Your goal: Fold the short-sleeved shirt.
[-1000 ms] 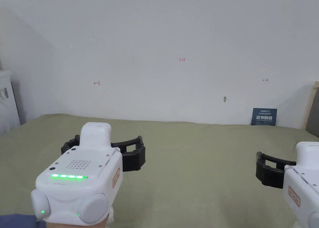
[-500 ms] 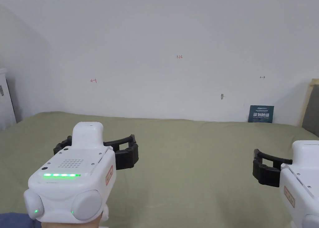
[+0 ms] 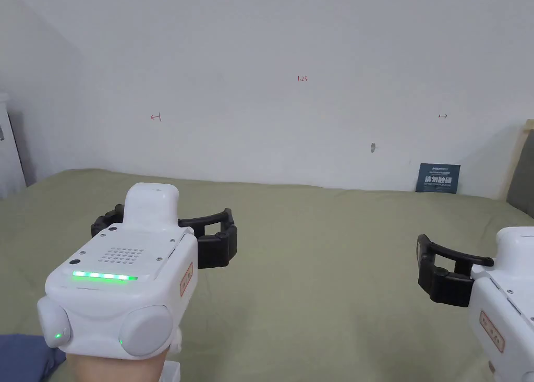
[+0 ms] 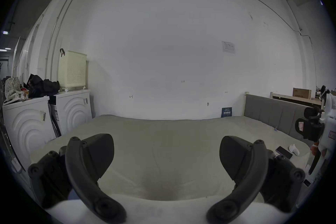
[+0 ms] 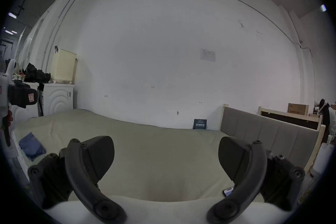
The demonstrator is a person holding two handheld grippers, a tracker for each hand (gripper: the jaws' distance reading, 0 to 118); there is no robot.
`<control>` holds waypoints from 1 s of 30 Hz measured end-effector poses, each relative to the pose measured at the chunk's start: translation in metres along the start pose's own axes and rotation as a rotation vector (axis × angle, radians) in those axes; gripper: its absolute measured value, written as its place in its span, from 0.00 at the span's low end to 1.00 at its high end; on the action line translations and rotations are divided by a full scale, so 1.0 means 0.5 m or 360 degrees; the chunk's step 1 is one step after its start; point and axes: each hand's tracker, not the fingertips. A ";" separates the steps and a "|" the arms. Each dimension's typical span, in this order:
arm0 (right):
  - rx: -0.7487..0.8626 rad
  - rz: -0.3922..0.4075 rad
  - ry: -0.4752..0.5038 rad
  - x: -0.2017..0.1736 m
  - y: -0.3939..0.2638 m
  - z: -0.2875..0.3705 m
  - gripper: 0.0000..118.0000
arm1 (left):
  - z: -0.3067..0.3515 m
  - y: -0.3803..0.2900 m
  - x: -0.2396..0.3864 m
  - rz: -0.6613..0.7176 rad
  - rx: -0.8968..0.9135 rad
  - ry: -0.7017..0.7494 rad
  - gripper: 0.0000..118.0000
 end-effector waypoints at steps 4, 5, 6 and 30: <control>-0.0006 0.0017 0.0021 -0.001 -0.004 0.005 0.97 | -0.002 -0.006 -0.001 0.0010 -0.0028 -0.0002 1.00; 0.0004 0.0014 0.0030 0.000 -0.004 0.007 0.97 | -0.002 -0.008 -0.001 0.0020 -0.0030 0.0000 1.00; 0.0008 0.0008 0.0039 0.000 -0.004 0.009 0.97 | -0.002 -0.009 -0.002 0.0027 -0.0032 0.0005 1.00; -0.0017 -0.0078 -0.0045 0.009 -0.007 0.010 0.97 | 0.000 -0.024 -0.002 0.0039 -0.0070 0.0026 1.00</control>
